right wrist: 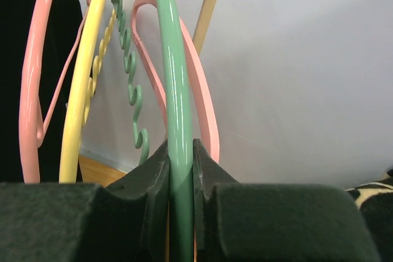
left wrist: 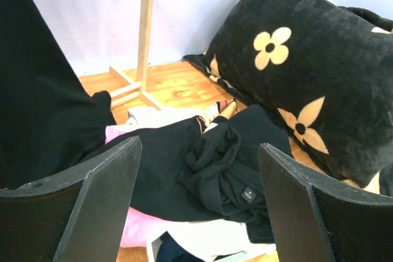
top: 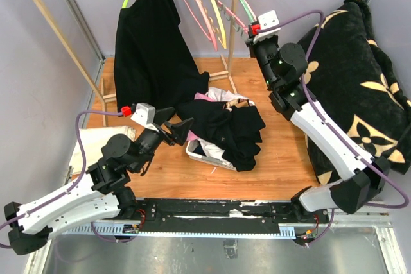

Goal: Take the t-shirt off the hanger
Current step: Place the hanger on the clothesline.

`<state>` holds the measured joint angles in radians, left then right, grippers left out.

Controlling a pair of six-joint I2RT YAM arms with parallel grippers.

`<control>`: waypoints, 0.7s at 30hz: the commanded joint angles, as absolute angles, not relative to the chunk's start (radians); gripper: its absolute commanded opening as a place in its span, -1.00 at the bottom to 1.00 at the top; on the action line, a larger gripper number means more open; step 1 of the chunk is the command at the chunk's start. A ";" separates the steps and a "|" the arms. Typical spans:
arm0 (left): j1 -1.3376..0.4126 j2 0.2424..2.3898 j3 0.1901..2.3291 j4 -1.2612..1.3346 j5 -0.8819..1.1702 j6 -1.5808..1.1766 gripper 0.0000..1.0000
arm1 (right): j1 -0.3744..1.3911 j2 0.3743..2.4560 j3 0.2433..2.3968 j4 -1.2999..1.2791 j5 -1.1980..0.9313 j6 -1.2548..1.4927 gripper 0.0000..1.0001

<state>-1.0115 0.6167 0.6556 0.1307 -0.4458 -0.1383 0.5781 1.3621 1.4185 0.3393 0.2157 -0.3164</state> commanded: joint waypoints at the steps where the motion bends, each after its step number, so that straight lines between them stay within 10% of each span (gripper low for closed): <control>1: -1.020 0.609 0.650 0.133 -0.484 -0.133 0.63 | 0.551 1.414 1.520 0.440 0.162 -0.276 -0.99; 21: -1.020 0.546 0.675 0.074 -0.521 -0.126 0.62 | 0.527 1.660 1.779 0.386 0.100 -0.237 -0.99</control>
